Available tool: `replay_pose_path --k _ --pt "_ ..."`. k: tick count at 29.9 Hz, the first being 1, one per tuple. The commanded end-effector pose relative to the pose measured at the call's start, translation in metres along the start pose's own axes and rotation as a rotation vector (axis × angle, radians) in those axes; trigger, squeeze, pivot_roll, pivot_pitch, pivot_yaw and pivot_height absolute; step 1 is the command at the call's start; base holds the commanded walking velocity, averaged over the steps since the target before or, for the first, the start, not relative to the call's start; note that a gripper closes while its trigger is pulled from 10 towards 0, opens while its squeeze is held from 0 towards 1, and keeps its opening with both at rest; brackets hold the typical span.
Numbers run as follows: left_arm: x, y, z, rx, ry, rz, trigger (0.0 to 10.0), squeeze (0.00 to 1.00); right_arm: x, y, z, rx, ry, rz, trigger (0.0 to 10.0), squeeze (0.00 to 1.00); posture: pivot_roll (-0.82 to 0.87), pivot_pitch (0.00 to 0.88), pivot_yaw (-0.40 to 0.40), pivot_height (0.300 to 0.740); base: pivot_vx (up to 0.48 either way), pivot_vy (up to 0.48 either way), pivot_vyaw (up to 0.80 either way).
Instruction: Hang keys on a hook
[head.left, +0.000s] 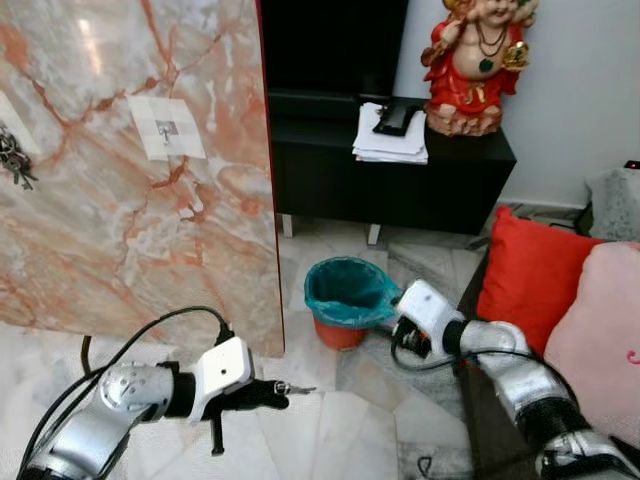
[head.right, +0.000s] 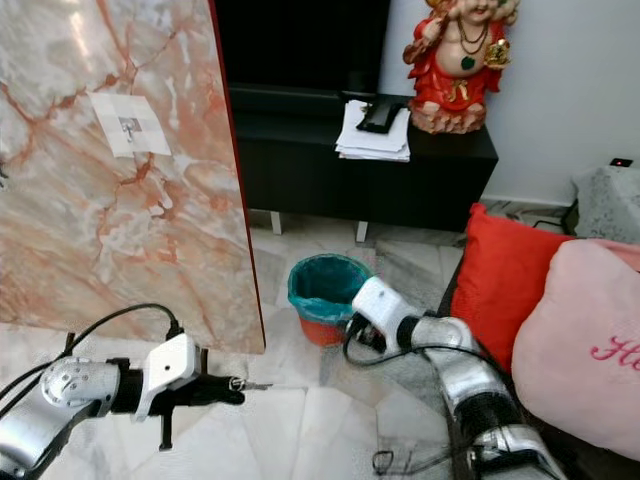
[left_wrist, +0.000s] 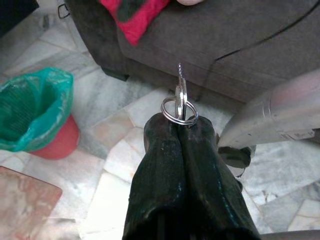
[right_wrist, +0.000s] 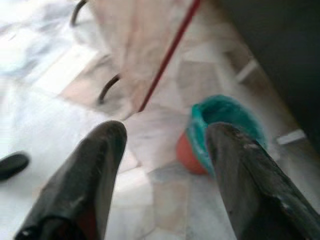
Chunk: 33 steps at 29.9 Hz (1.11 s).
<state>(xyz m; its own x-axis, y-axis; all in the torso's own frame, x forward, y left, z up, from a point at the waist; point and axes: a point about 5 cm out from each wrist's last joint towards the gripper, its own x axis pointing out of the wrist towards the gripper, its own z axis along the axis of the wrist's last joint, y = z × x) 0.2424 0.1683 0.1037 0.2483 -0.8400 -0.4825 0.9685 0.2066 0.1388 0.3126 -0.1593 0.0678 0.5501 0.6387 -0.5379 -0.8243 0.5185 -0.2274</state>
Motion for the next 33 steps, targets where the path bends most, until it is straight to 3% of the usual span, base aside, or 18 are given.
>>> replay_pose_path --k 1,5,11,13,24,33 --pt "0.003 -0.003 0.005 0.021 0.007 -0.031 10.0 0.00 -0.013 -0.006 0.019 -0.077 -0.030 0.045 10.0 0.00 -0.01 0.022 -0.026 0.740 0.000 0.000 0.00" --pt "0.005 -0.006 0.006 0.027 0.011 -0.043 10.0 0.00 -0.023 -0.005 0.027 -0.153 -0.022 0.093 10.0 0.00 -0.01 0.024 -0.030 0.740 0.000 0.000 0.00" --pt "0.004 -0.008 0.005 0.043 0.037 -0.060 10.0 0.00 -0.034 -0.001 0.046 -0.163 -0.087 0.154 10.0 0.00 -0.01 0.024 -0.034 0.740 0.000 0.000 0.00" --pt "0.005 -0.007 0.006 0.056 0.047 -0.062 10.0 0.00 -0.037 0.005 0.052 -0.212 -0.084 0.219 10.0 0.00 -0.01 0.025 -0.036 0.740 0.000 0.000 0.00" --pt "0.011 -0.006 0.014 0.115 0.041 -0.075 10.0 0.00 -0.035 0.031 0.064 -0.300 -0.076 0.411 10.0 0.00 -0.01 0.035 -0.041 0.740 0.000 0.000 0.00" --pt "0.013 -0.002 0.026 0.163 0.020 -0.070 10.0 0.00 -0.032 0.038 0.066 -0.330 -0.051 0.454 10.0 0.00 -0.01 0.040 -0.046 0.740 0.000 0.000 0.00"
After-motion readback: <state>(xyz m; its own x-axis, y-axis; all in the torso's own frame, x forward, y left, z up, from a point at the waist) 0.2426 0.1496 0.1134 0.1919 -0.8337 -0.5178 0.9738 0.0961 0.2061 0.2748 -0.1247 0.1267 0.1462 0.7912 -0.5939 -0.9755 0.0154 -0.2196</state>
